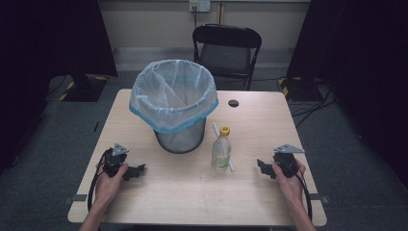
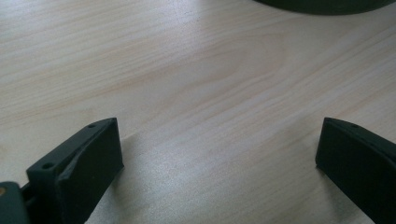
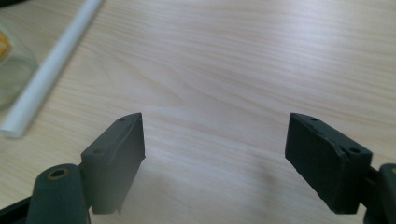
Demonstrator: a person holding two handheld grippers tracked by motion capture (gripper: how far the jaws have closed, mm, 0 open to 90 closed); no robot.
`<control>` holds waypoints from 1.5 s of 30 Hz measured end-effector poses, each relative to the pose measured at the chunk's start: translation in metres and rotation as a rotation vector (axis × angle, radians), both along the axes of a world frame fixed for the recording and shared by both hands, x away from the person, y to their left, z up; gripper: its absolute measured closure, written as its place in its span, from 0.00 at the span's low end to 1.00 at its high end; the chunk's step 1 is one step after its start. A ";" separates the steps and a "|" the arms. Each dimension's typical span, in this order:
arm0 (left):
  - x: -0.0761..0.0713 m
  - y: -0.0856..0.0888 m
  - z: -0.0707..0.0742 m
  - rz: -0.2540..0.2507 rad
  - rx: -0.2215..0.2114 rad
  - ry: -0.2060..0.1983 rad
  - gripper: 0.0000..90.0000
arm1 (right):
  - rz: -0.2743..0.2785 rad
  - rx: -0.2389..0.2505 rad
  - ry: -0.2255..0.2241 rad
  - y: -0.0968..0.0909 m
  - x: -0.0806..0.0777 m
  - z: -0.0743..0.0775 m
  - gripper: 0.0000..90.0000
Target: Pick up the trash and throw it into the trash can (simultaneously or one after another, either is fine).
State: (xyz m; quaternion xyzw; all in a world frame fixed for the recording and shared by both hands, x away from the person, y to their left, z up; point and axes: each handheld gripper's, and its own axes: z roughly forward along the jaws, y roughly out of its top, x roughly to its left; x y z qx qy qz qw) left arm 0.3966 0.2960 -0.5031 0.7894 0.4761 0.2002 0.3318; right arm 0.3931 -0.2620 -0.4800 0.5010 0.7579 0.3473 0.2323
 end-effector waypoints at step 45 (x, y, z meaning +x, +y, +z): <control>-0.004 0.000 0.000 0.004 -0.001 0.001 0.00 | 0.478 0.052 -0.014 0.126 0.019 0.034 0.16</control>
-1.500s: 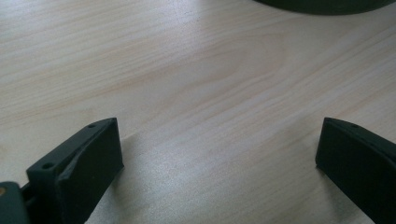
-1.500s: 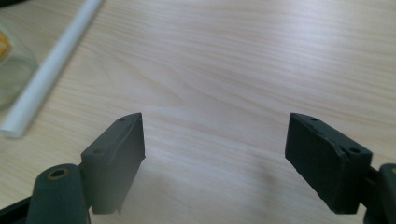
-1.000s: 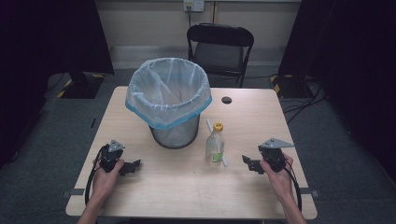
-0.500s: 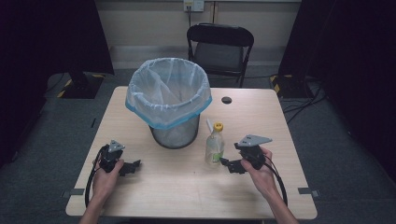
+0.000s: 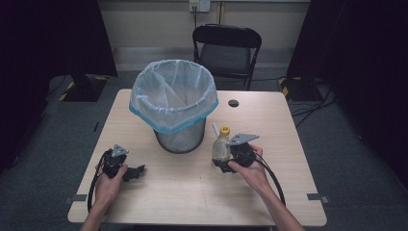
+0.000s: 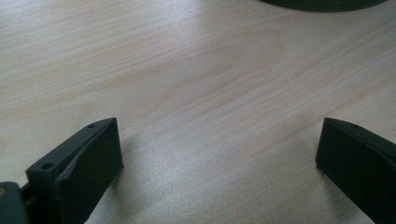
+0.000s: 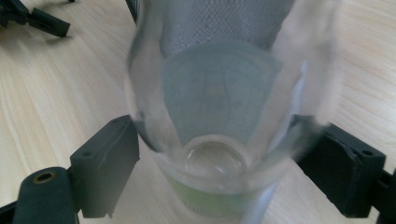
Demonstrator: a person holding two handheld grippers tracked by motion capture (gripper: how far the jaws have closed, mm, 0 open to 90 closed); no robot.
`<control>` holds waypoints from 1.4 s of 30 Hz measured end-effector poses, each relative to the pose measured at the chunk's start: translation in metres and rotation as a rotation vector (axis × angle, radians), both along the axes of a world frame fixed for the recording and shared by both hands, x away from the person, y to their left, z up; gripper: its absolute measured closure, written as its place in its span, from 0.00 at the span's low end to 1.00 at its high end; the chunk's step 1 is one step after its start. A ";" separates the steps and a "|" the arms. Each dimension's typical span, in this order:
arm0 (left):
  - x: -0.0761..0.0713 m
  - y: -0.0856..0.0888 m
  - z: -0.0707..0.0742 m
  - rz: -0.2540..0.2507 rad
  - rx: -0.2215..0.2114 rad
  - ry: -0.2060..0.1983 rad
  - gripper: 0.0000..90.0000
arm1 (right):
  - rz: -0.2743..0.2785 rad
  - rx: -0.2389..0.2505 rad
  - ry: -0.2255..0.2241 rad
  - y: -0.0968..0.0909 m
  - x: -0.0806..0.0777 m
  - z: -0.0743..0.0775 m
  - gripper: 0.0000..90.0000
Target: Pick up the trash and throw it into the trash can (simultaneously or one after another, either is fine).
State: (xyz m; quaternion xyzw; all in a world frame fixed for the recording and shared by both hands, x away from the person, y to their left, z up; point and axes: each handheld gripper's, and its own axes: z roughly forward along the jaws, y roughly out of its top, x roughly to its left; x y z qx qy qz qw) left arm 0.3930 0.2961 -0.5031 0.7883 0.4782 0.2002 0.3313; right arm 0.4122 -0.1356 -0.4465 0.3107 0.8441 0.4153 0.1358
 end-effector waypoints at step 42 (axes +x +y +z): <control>0.001 0.000 0.000 -0.009 -0.005 0.001 0.00 | -0.073 0.045 -0.033 0.010 0.001 -0.019 0.31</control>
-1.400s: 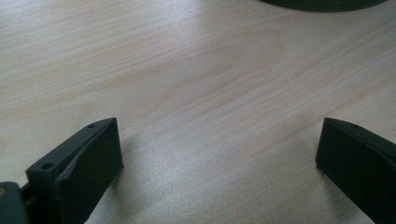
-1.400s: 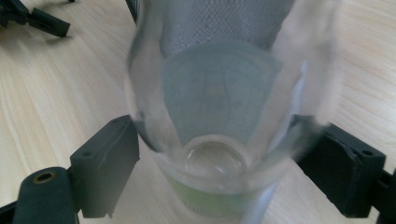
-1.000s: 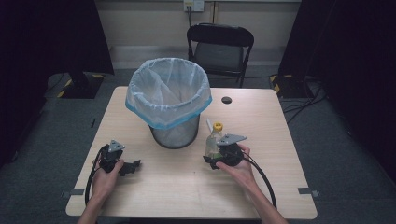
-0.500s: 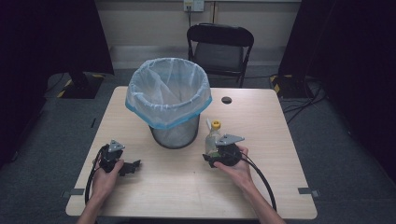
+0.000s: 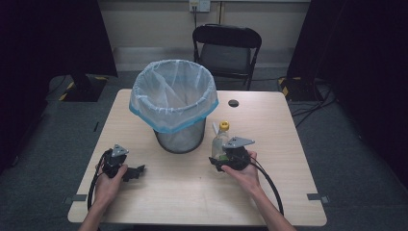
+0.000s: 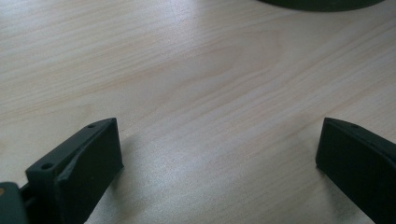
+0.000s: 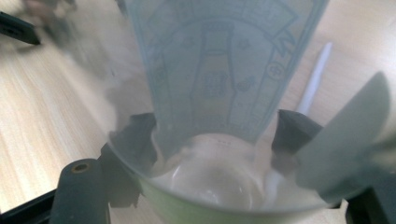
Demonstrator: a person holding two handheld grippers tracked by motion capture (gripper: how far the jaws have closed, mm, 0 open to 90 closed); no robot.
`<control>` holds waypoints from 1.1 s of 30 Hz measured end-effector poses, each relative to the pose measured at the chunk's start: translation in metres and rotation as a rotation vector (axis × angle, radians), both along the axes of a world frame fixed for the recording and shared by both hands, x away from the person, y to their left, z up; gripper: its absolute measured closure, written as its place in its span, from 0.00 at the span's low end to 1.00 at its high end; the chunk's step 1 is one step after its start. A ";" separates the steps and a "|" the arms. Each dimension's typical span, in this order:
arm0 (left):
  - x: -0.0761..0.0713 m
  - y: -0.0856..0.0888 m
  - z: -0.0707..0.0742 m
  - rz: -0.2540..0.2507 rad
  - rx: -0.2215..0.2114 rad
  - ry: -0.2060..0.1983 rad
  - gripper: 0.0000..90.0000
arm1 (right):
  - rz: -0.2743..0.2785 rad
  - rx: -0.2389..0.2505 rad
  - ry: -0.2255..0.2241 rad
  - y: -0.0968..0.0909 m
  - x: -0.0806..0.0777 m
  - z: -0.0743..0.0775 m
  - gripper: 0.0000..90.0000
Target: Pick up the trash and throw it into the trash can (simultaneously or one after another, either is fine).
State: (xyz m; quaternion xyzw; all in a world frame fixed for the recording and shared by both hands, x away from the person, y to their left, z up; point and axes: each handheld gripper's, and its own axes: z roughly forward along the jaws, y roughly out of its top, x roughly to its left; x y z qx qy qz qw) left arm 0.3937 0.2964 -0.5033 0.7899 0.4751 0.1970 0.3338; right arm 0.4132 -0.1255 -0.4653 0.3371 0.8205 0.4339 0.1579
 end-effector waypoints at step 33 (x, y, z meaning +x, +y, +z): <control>0.000 0.000 0.000 0.000 0.000 0.000 0.00 | -0.055 0.184 -0.078 -0.028 -0.009 0.062 0.31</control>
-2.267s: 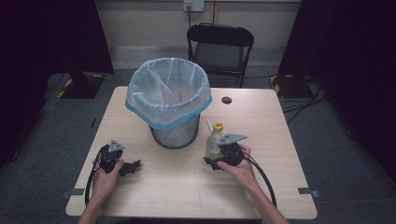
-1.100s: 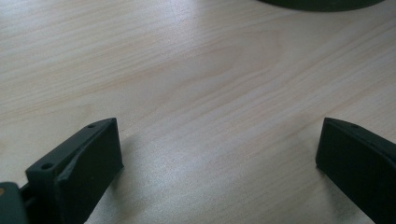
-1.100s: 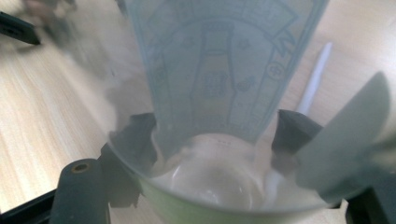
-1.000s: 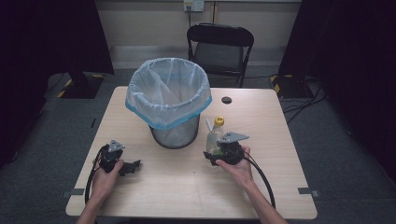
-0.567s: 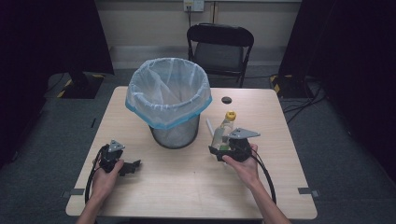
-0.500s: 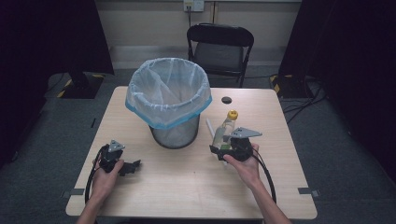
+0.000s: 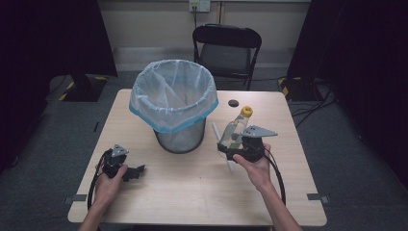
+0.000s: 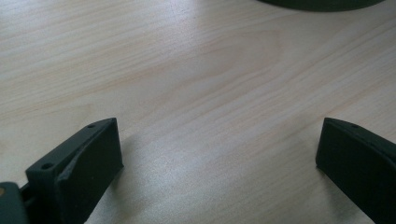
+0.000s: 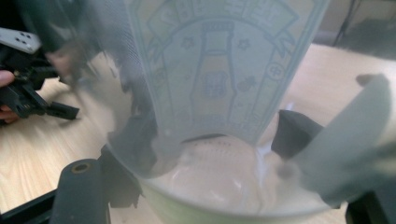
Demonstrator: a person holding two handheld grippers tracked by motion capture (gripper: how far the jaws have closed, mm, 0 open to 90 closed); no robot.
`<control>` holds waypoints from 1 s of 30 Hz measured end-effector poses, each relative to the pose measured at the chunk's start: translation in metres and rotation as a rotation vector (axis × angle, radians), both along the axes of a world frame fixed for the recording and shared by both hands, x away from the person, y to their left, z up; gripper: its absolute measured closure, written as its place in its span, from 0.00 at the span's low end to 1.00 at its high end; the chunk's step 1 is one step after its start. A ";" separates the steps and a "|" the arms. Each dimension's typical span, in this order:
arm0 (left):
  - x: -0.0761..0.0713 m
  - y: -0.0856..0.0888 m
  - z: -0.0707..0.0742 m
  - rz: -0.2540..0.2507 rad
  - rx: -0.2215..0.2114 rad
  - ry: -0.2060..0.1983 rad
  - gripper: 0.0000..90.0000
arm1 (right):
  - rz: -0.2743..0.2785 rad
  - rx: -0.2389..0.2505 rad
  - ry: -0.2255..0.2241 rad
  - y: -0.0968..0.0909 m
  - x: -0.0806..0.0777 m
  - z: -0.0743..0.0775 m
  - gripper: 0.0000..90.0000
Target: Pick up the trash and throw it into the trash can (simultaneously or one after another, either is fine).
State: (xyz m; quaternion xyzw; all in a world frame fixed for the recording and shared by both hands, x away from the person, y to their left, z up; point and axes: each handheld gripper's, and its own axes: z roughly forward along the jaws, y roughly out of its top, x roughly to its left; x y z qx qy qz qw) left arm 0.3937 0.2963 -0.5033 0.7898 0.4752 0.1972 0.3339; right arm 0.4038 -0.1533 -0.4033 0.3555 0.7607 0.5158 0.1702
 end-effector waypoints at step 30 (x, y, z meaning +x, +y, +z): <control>0.000 0.000 0.000 0.004 -0.003 0.000 0.00 | -0.003 0.122 -0.131 -0.009 -0.009 0.077 0.31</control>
